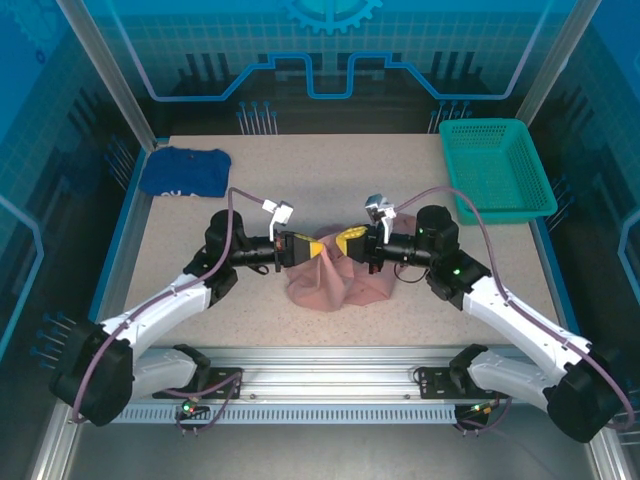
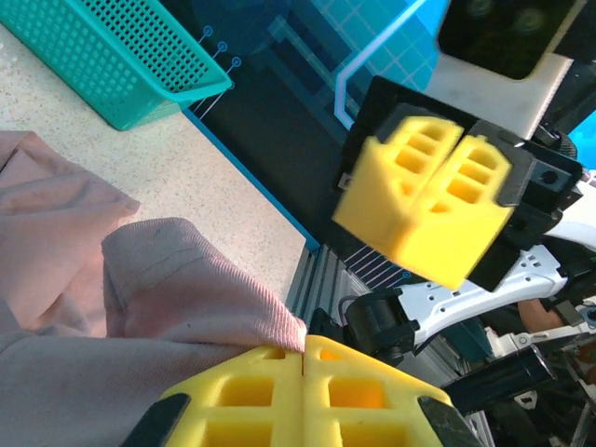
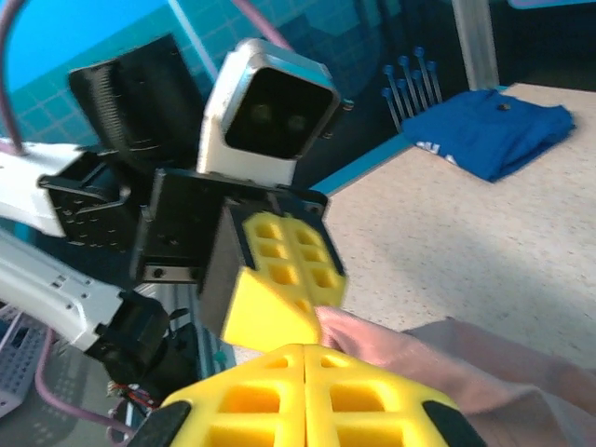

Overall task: Fold the inside-out t-shirt
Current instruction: Adjust the T-shirt at the center of the table.

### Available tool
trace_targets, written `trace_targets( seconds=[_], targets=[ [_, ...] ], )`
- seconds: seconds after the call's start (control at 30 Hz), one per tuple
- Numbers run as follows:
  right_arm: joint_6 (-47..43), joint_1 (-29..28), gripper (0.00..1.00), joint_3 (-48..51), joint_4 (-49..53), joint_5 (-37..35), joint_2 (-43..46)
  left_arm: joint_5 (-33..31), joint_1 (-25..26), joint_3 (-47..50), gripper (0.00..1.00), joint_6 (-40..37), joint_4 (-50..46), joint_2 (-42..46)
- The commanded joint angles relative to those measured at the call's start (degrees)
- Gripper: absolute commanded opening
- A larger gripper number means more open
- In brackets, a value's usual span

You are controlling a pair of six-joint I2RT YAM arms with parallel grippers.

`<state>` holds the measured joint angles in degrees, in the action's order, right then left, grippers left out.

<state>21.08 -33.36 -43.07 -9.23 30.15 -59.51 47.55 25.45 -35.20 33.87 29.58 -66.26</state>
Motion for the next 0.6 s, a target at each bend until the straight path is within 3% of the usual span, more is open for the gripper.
trace_targets(
  seconds=[0.0, 0.07, 0.13, 0.2, 0.4, 0.5, 0.57],
  targets=[
    [-2.0, -0.5, 0.41, -1.1, 8.9, -8.2, -1.2, -0.3, 0.2, -0.1, 0.0, -2.5, -0.9, 2.1],
    [-4.6, -0.3, 0.56, -1.4, 10.0, -9.2, -2.1, -0.1, 0.2, -0.1, 0.0, -2.6, -0.9, 2.2],
    [-7.2, 0.8, 0.66, -2.1, 10.7, -8.9, -3.5, 0.0, 0.2, -0.1, 0.0, -2.5, -0.8, 2.1],
    [-10.1, 2.5, 0.7, -3.9, 13.5, -7.9, -6.3, 0.1, 0.2, -0.1, 0.0, -2.4, -0.7, 2.1],
    [-12.9, 4.5, 0.8, -5.0, 12.3, 4.9, -15.8, 0.2, 0.2, 0.1, 0.0, -2.4, -0.4, 2.5],
    [-13.2, 4.6, 0.74, -5.8, 11.2, 5.9, -17.4, 0.1, 0.2, 0.2, 0.0, -2.5, -0.4, 2.8],
    [-12.1, 4.5, 0.53, -6.2, 9.4, 8.5, -17.2, -0.6, 0.2, 0.2, 0.0, -3.2, -1.2, 2.9]
  ],
)
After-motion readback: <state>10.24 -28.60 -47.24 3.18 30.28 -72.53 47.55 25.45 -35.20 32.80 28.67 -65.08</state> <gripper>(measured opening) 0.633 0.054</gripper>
